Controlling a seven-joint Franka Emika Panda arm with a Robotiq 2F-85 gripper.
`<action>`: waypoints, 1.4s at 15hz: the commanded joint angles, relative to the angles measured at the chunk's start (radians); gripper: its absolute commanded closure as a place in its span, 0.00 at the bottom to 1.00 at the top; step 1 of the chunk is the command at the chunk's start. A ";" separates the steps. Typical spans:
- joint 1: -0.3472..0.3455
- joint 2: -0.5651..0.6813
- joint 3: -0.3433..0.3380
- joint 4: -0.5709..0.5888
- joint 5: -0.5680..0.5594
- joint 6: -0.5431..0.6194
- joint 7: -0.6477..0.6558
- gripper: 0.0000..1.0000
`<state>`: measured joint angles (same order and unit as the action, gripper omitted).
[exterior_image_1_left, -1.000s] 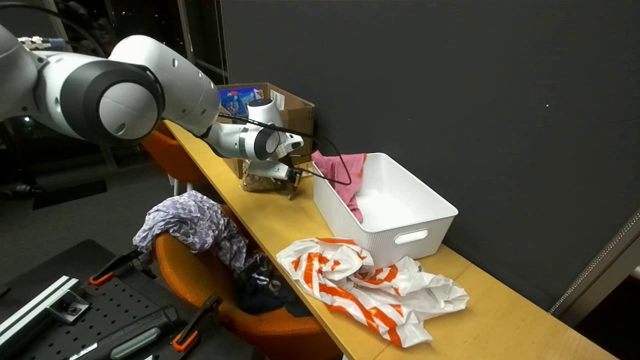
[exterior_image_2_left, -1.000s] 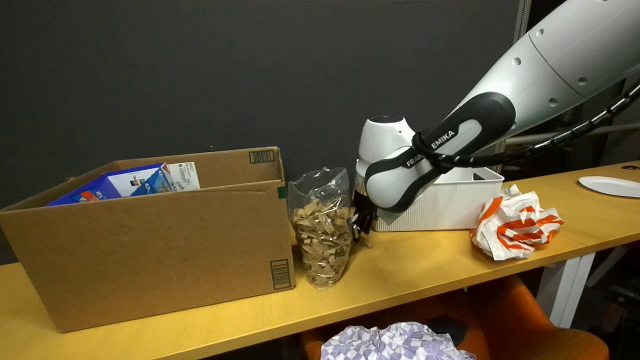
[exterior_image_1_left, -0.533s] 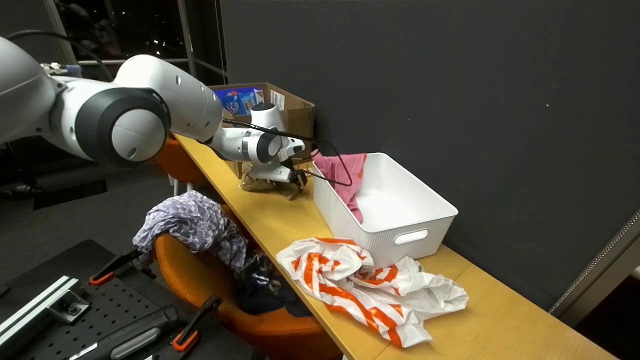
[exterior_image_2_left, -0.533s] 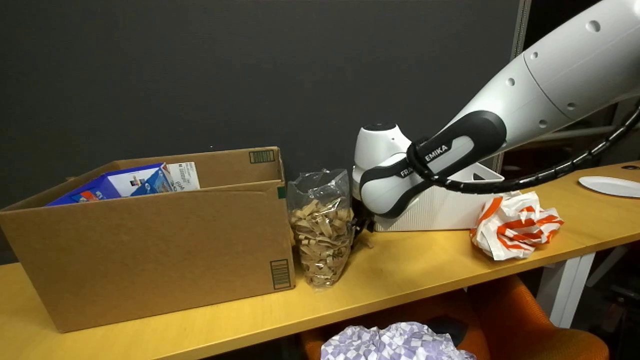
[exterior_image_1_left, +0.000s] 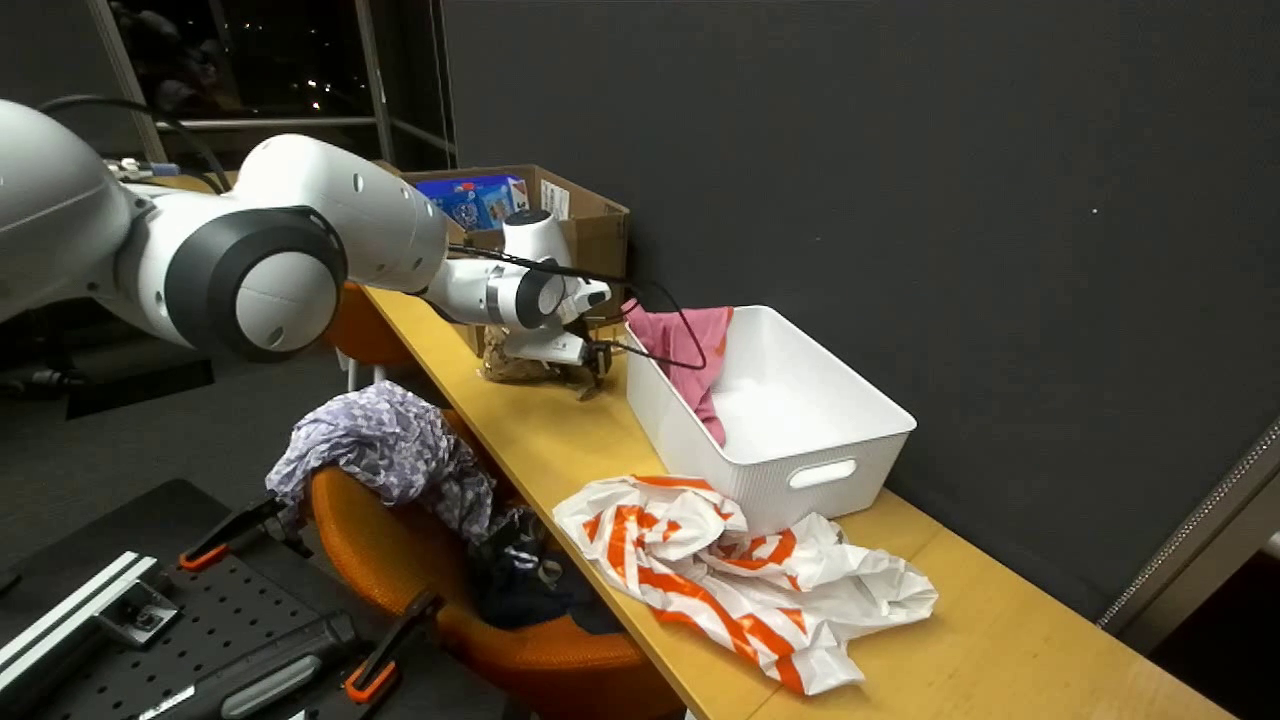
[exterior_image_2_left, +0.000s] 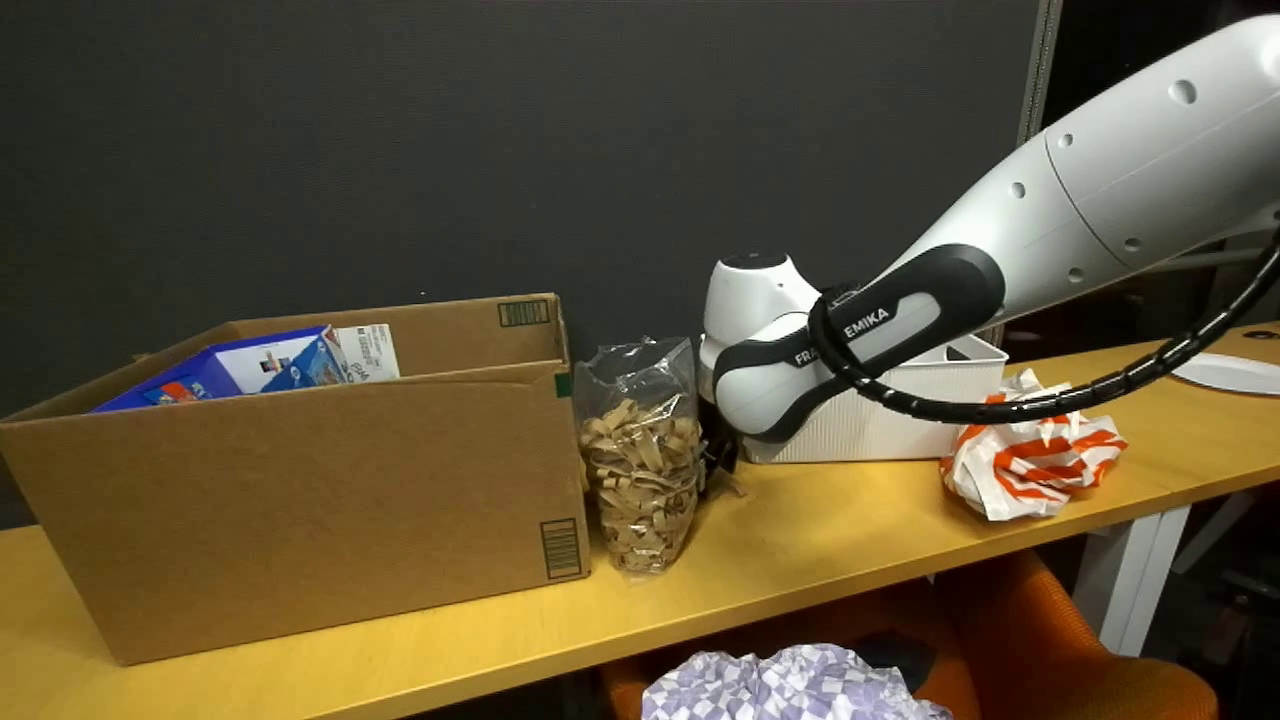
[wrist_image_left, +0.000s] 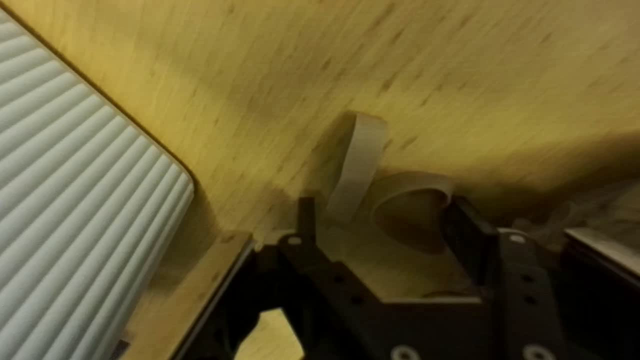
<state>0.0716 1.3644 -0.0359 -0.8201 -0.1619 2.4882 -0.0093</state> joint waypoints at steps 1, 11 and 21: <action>-0.009 0.051 0.020 0.095 0.032 -0.042 -0.033 0.63; -0.024 -0.076 0.019 -0.068 0.029 -0.015 0.072 1.00; 0.138 -0.474 -0.102 -0.441 -0.035 0.018 0.284 1.00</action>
<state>0.1305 1.0555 -0.0739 -1.0763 -0.1628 2.4883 0.1945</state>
